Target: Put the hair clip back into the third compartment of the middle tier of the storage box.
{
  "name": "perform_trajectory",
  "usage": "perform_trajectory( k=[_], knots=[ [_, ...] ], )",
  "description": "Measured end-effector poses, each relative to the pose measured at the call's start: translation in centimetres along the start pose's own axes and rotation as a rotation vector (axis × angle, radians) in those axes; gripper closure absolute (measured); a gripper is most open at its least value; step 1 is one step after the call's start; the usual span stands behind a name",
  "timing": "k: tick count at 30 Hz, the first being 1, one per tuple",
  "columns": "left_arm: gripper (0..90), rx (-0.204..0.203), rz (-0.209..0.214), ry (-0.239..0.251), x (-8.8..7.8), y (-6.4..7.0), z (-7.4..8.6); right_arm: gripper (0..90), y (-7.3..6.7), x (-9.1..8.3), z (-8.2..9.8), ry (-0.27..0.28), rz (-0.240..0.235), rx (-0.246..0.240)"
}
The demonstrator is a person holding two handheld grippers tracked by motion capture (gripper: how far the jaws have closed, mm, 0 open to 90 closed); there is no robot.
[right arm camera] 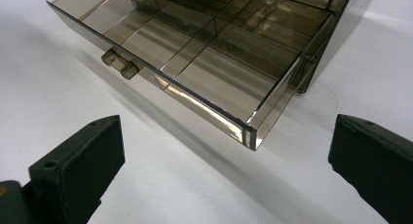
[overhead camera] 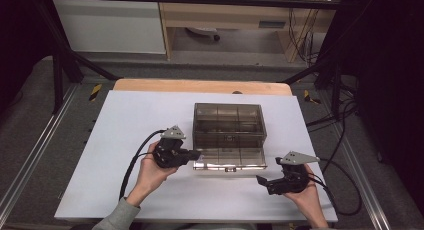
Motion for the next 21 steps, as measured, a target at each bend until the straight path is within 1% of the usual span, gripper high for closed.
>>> perform_trajectory(
  k=[5, 21],
  knots=[
    [87.7, 0.007, 0.004, 0.007, 0.4, 0.2, -0.5, 0.6, 0.0, 0.0, 0.0, -0.001, 0.0, -0.001],
    [87.6, 0.034, -0.004, 0.0, 2.0, 1.0, -2.0, 0.6, 0.0, 0.0, 0.0, -0.001, 0.0, 0.001]
  ],
)
Point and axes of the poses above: each handheld gripper's, and its own axes: x roughly forward along the jaws, z roughly out of its underside, y roughly to its right, the point moved 8 cm from there along x, roughly forward along the jaws, and after that the axes turned 2 degrees about z, right-handed, at the moved point
